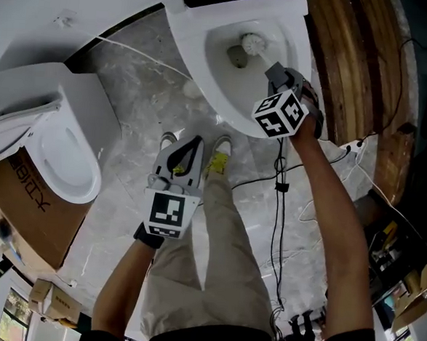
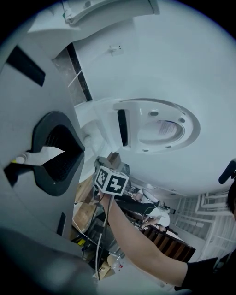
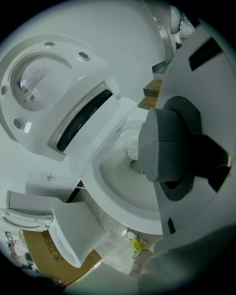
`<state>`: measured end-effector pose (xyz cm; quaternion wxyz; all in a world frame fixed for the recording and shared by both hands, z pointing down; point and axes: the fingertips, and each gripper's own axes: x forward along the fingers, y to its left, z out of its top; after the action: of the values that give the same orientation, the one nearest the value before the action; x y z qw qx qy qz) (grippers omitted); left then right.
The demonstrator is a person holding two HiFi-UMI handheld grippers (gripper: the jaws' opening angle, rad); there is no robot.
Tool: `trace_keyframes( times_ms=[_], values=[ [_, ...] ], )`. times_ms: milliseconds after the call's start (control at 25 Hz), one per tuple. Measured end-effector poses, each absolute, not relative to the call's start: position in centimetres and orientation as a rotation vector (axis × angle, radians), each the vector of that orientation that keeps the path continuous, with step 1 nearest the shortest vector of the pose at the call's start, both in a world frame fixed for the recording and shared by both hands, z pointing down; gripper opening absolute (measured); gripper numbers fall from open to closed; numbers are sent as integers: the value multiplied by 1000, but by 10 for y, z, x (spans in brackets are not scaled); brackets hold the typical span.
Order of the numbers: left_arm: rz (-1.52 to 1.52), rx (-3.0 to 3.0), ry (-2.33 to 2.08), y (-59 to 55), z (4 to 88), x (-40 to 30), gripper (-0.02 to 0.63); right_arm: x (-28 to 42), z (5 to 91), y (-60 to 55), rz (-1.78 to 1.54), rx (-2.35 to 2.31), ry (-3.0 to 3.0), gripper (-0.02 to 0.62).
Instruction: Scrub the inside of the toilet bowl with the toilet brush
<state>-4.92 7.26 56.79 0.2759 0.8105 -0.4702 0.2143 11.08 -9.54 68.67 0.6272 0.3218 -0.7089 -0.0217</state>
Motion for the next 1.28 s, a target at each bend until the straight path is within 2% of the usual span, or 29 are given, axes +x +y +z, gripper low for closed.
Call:
trace_keyframes(
  times_ms=[320, 520, 800, 1280],
  values=[
    [581, 2211, -1260, 69, 561, -43, 18, 127, 696, -62, -117, 625, -1555, 155],
    [582, 2223, -1250, 70, 556, -38, 18, 128, 705, -32, -38, 564, -1555, 155],
    [574, 2217, -1250, 72, 561, -42, 18, 111, 710, -12, 110, 627, -1589, 155],
    [571, 2178, -1272, 72, 567, -59, 18, 94, 729, -17, 137, 620, -1571, 158]
  ],
)
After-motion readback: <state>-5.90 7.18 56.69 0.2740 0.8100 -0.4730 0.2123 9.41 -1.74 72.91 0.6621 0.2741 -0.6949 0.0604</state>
